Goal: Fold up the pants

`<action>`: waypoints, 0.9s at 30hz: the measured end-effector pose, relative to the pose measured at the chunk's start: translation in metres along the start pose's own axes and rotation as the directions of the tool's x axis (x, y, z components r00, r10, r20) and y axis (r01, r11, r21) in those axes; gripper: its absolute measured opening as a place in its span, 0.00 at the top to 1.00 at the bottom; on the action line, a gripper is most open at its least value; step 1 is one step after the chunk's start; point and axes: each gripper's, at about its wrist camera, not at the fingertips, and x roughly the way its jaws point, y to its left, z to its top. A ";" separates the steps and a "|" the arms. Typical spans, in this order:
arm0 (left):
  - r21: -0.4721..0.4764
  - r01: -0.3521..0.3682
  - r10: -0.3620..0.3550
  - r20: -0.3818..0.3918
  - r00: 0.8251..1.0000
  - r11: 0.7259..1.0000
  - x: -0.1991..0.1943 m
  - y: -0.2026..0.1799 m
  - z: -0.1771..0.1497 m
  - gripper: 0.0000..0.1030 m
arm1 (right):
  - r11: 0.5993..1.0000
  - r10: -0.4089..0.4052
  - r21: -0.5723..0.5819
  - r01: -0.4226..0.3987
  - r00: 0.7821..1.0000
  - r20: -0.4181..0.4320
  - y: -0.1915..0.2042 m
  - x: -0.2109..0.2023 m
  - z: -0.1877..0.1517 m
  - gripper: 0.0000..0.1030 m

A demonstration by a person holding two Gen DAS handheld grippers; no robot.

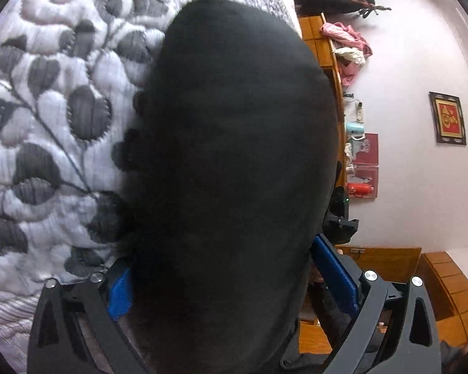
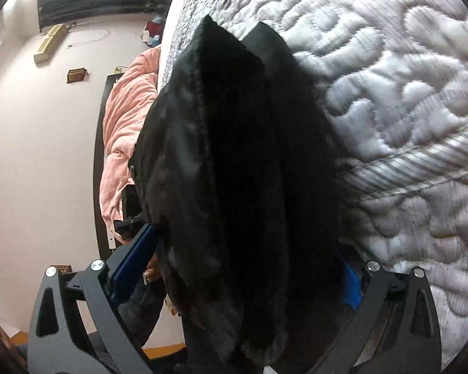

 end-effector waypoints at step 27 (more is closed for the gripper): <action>0.046 -0.305 0.283 0.267 0.921 0.951 -0.130 -0.061 0.079 0.57 | 0.937 -0.117 -0.337 0.087 0.991 -0.070 0.196 0.098 0.129 0.59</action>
